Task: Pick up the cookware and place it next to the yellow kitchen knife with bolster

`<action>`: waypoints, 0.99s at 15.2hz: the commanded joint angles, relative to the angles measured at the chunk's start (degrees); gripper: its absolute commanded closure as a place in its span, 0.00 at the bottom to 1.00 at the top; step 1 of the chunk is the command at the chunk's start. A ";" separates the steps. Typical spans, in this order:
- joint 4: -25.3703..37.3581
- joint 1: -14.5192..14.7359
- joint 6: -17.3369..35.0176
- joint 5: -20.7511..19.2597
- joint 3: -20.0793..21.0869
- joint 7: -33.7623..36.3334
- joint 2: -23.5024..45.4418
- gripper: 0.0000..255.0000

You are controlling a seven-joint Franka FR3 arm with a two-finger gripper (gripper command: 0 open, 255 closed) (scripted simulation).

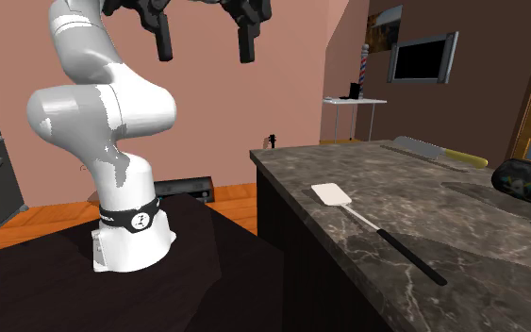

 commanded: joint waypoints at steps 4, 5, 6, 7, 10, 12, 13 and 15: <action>-2.47 0.47 4.03 2.07 3.84 5.47 1.44 0.00; -3.12 0.63 5.42 2.72 5.14 7.30 2.15 0.00; -3.66 0.79 6.84 3.35 6.44 9.13 2.97 0.00; -4.12 0.93 8.27 3.95 7.75 10.97 3.90 0.00; -4.90 1.18 12.68 5.50 11.74 16.49 7.36 0.00; -4.94 1.20 15.67 6.22 14.41 20.25 10.20 0.00; -4.82 1.14 17.16 6.46 15.76 22.16 11.78 0.00; -4.28 0.84 20.13 6.66 18.50 26.05 15.21 0.00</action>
